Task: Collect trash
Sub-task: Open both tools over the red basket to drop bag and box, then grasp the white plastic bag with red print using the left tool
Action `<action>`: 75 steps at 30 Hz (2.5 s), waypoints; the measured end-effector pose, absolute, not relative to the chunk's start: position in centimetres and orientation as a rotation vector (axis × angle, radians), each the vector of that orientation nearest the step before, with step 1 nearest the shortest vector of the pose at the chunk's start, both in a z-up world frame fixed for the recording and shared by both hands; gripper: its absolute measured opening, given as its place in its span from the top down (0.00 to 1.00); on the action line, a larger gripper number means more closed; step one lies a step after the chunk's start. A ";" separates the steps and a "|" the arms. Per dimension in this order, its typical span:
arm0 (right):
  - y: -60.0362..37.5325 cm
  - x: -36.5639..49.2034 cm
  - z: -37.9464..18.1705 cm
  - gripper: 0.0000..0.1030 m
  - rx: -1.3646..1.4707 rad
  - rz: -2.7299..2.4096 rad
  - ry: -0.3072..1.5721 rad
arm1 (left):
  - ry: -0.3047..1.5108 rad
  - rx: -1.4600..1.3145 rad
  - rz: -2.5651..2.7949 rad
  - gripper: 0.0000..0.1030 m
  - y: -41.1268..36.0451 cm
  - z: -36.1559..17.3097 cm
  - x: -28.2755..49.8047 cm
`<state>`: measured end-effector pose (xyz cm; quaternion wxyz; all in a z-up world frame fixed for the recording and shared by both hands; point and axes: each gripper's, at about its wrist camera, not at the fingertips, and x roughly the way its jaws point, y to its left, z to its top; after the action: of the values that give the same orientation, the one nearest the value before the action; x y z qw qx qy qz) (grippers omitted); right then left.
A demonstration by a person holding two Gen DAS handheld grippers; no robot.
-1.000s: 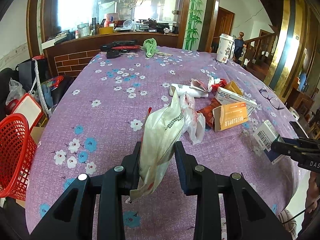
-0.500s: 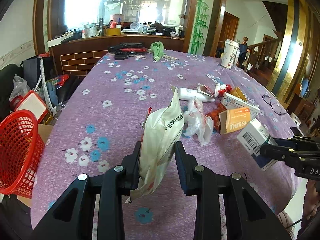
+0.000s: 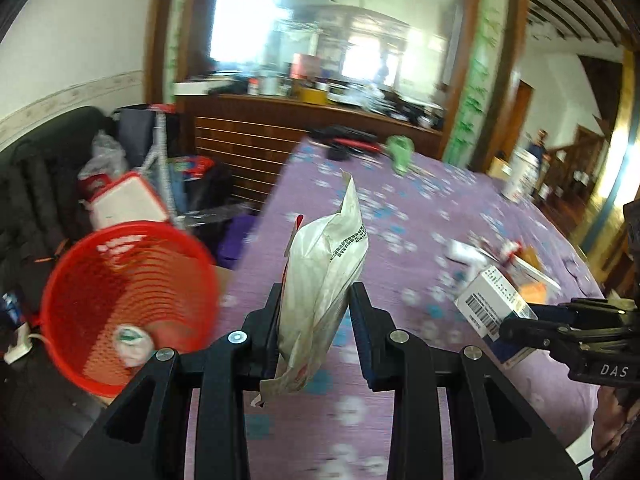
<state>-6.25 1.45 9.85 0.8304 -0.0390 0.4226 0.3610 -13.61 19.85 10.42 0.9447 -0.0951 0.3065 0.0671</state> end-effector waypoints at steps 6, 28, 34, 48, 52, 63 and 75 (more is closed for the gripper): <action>8.8 -6.2 10.9 0.63 -0.112 0.872 0.896 | 0.617 -0.260 0.267 0.70 26.4 10.3 -15.5; 18.8 -4.6 10.8 0.60 -0.108 0.965 0.899 | 0.602 -0.366 0.379 0.42 34.6 9.0 -17.3; 9.9 -5.5 9.8 0.52 -0.064 0.874 0.907 | 0.619 -0.294 0.254 0.42 29.3 9.2 -15.8; -14.4 -4.7 6.3 0.48 0.216 0.481 0.942 | 0.762 -0.103 -0.057 0.42 10.7 7.2 -9.3; -18.3 -5.0 5.7 0.38 0.274 0.412 0.930 | 0.779 -0.041 -0.105 0.36 6.2 7.0 -8.6; -22.9 -4.7 4.4 0.37 0.376 0.347 0.929 | 0.858 -0.032 -0.113 0.32 1.4 5.3 -2.1; -22.9 1.4 3.1 0.37 0.398 0.322 0.970 | 0.925 -0.078 -0.138 0.67 1.0 1.7 1.6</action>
<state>1.41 -22.95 3.14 0.8535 0.1893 0.4609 0.1529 1.61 1.03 1.75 0.8920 -0.0374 0.4456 -0.0664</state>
